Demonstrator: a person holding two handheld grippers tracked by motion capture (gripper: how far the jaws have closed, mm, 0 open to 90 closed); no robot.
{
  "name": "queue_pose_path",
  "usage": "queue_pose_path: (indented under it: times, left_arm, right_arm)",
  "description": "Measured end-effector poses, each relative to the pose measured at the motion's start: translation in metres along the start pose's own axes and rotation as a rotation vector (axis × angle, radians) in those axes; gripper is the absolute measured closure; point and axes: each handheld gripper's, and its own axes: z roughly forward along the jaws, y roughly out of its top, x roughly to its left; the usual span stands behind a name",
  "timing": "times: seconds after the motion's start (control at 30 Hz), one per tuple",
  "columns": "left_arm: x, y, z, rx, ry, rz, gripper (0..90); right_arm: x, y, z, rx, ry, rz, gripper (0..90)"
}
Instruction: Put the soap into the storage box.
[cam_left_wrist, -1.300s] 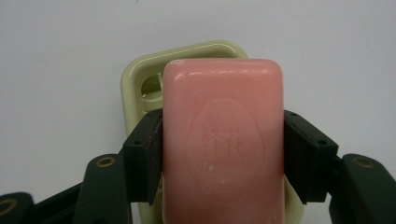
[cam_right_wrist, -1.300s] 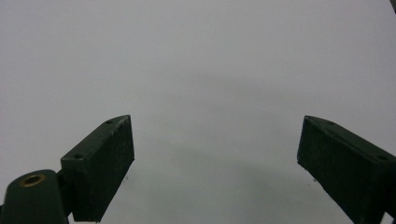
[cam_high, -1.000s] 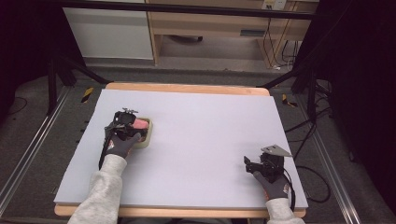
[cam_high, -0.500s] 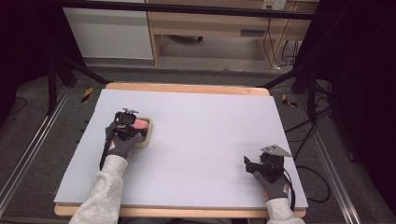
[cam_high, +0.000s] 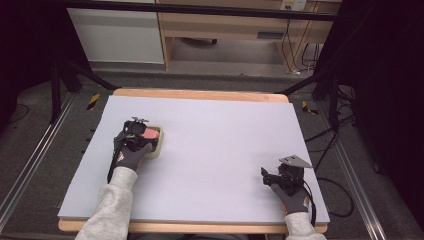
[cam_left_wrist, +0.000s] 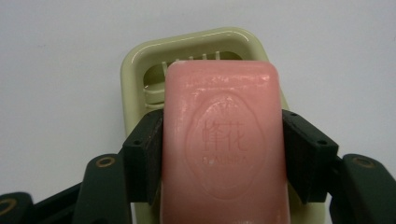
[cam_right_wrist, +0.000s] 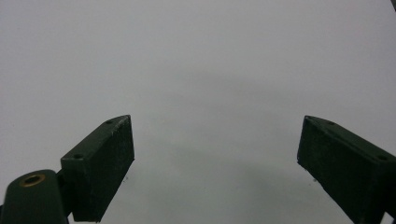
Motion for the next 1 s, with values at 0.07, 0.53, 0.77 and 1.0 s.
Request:
queue_pose_path:
  times: [0.07, 0.53, 0.77, 1.0]
  left_arm:
    - [0.0, 0.0, 0.0, -0.005, -0.003, -0.001, 36.9]
    - [0.005, -0.001, -0.026, -0.082, -0.038, -0.005, 33.3]
    - [0.002, -0.008, -0.039, -0.126, -0.084, 0.02, 31.5]
    - [0.002, -0.025, -0.051, -0.172, -0.139, 0.034, 30.3]
  right_arm:
    - [0.0, 0.0, 0.0, 0.0, 0.0, 0.002, 11.1]
    - [0.0, 0.0, -0.001, -0.001, -0.002, 0.005, 11.1]
    - [-0.002, 0.0, -0.002, -0.004, -0.002, 0.012, 11.1]
    - [-0.006, -0.001, -0.004, -0.009, -0.011, 0.033, 11.1]
